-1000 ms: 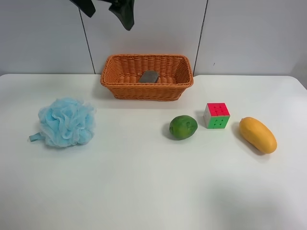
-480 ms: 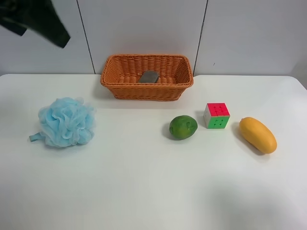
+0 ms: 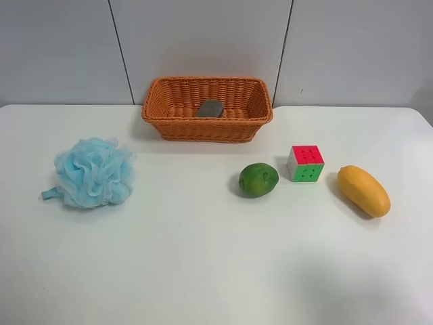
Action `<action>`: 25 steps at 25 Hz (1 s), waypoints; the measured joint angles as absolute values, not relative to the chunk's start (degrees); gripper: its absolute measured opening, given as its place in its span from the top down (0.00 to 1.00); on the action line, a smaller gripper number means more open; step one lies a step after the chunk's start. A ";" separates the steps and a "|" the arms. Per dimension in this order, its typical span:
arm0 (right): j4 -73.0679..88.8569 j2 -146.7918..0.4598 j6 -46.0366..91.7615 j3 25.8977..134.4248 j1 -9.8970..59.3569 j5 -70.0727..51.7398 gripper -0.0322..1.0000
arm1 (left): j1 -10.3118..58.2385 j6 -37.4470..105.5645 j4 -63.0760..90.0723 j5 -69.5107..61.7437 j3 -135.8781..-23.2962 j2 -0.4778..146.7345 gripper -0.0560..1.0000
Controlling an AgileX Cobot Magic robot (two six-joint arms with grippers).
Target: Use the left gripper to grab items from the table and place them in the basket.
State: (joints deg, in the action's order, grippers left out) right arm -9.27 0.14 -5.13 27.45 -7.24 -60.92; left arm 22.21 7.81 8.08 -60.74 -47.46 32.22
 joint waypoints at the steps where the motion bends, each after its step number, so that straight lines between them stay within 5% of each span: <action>1: -9.27 0.14 -5.13 27.45 -7.24 -60.92 0.01 | 22.21 7.77 7.66 -60.74 -46.14 29.49 0.01; 10: -9.27 0.14 -5.13 27.45 -7.24 -60.92 0.01 | 20.84 7.59 4.90 -60.87 -37.34 17.00 0.01; 25: -9.27 0.14 -5.13 27.45 -7.24 -60.92 0.01 | 3.97 7.59 4.95 -61.09 -29.58 0.59 0.01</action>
